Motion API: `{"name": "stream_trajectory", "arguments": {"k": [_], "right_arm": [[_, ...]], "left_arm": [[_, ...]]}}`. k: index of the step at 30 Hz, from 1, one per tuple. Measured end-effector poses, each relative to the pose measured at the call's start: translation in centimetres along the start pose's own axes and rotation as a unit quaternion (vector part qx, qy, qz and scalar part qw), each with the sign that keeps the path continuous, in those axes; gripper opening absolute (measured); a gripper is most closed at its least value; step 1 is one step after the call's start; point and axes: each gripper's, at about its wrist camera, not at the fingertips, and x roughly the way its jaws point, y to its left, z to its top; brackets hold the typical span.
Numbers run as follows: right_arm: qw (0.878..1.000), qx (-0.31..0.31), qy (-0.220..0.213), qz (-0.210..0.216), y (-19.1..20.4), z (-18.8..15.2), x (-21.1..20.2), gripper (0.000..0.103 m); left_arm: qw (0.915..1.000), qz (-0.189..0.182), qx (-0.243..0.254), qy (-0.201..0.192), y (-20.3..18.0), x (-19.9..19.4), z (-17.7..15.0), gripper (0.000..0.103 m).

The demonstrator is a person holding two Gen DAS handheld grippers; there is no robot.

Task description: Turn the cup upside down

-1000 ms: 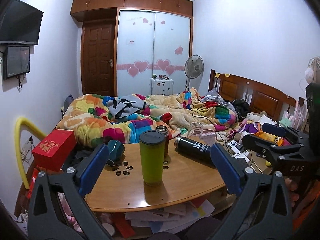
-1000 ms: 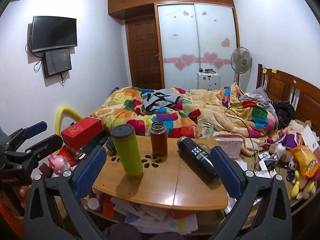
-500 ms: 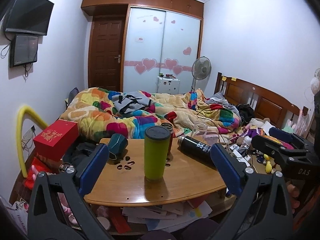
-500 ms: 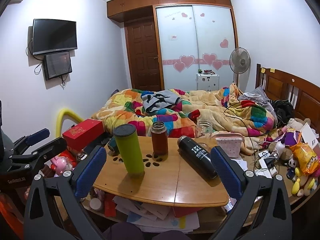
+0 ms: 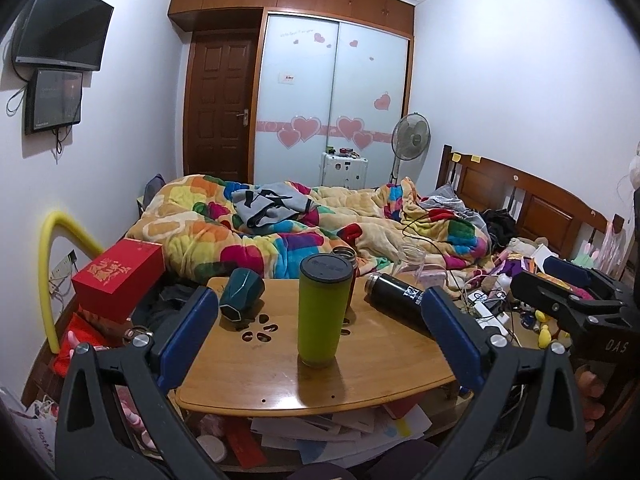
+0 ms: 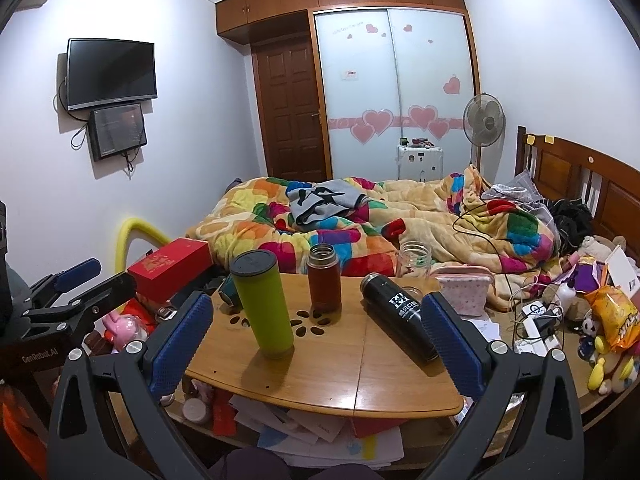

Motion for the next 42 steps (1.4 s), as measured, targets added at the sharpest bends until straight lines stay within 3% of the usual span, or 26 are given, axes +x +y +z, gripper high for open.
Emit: {"name": "stream_trajectory", "arguments": {"k": [32, 36, 42], "right_arm": [[1.000, 0.004, 0.000, 0.007, 0.2, -0.7, 0.8, 0.103], [1.000, 0.005, 0.001, 0.007, 0.2, -0.7, 0.8, 0.103], [1.000, 0.005, 0.001, 0.007, 0.2, -0.7, 0.8, 0.103]], "left_arm": [[0.9998, -0.008, 0.008, -0.016, -0.8, 0.0, 0.4, 0.103], [0.9996, -0.026, 0.006, -0.006, -0.9, 0.1, 0.4, 0.103], [0.9997, -0.024, 0.004, -0.002, -1.0, 0.3, 0.3, 0.103]]}}
